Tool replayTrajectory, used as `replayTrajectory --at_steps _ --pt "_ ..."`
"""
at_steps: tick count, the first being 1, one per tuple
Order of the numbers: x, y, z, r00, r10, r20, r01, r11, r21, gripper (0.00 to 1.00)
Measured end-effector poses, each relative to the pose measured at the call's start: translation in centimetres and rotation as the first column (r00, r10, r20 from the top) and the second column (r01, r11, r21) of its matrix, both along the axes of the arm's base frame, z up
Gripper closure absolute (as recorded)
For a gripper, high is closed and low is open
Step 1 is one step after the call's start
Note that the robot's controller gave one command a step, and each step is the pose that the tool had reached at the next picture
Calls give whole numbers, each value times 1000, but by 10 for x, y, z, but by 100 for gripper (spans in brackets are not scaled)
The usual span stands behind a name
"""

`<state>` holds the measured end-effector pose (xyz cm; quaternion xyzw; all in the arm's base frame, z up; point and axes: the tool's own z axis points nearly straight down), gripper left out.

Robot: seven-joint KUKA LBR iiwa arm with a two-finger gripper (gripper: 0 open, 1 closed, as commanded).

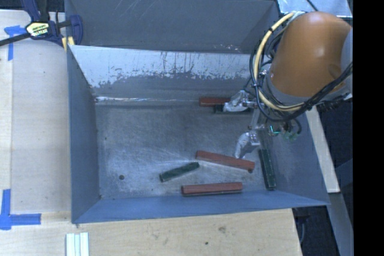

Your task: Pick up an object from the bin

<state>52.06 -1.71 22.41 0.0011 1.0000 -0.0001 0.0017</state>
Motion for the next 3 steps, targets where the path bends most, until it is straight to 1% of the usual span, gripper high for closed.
replayTrajectory --at_steps 1,2,3 --pt "-3 -2 -45 997 73 5 -73 997 -1 0" --pt "-17 -2 -147 966 256 23 -256 967 -6 100" --pt "-17 -2 -147 966 256 23 -256 967 -6 100"
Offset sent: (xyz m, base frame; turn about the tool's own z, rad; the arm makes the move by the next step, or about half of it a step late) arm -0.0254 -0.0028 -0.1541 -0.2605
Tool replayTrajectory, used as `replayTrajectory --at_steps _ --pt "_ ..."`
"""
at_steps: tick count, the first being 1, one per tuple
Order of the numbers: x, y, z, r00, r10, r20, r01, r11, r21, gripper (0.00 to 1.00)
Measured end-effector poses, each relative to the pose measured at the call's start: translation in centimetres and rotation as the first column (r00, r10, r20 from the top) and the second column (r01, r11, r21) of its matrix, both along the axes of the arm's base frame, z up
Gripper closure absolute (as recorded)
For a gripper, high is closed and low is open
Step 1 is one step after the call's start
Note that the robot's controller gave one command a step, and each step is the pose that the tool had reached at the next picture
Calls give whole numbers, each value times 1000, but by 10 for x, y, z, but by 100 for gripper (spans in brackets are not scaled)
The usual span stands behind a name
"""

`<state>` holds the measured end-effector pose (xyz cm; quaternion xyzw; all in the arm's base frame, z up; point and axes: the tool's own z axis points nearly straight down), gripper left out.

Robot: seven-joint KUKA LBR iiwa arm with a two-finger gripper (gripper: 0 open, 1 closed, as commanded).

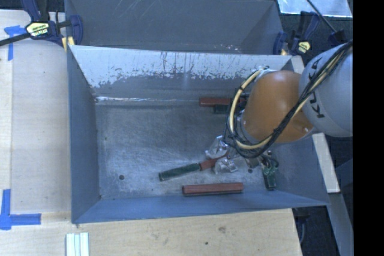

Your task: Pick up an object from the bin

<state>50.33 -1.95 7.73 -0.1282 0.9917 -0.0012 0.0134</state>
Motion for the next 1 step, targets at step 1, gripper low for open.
replayTrajectory --at_steps 1 --pt "8 -9 135 999 -37 -23 37 999 -1 100"
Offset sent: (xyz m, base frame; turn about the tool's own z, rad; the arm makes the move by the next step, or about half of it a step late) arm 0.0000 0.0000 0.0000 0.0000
